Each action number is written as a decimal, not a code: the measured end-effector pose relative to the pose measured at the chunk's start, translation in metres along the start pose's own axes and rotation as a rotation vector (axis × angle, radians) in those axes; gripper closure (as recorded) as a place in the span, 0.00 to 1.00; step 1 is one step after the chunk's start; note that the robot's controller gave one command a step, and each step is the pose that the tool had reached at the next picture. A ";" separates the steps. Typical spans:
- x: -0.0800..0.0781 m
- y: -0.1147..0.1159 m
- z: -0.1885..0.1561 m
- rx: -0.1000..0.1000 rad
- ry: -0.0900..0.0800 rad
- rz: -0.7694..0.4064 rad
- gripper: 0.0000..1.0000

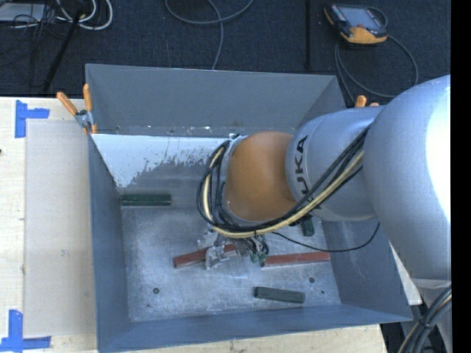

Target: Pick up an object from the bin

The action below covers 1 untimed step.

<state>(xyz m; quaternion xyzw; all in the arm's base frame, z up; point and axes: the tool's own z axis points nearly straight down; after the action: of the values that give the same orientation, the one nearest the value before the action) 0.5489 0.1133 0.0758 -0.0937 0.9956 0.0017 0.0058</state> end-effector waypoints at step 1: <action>0.000 0.000 0.000 0.000 0.000 0.000 1.00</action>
Offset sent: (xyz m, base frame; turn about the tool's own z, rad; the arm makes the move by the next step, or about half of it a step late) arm -0.0087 0.0129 0.1730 0.0574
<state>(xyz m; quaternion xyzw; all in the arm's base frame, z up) 0.5489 0.1133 0.0758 -0.0935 0.9956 0.0017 0.0058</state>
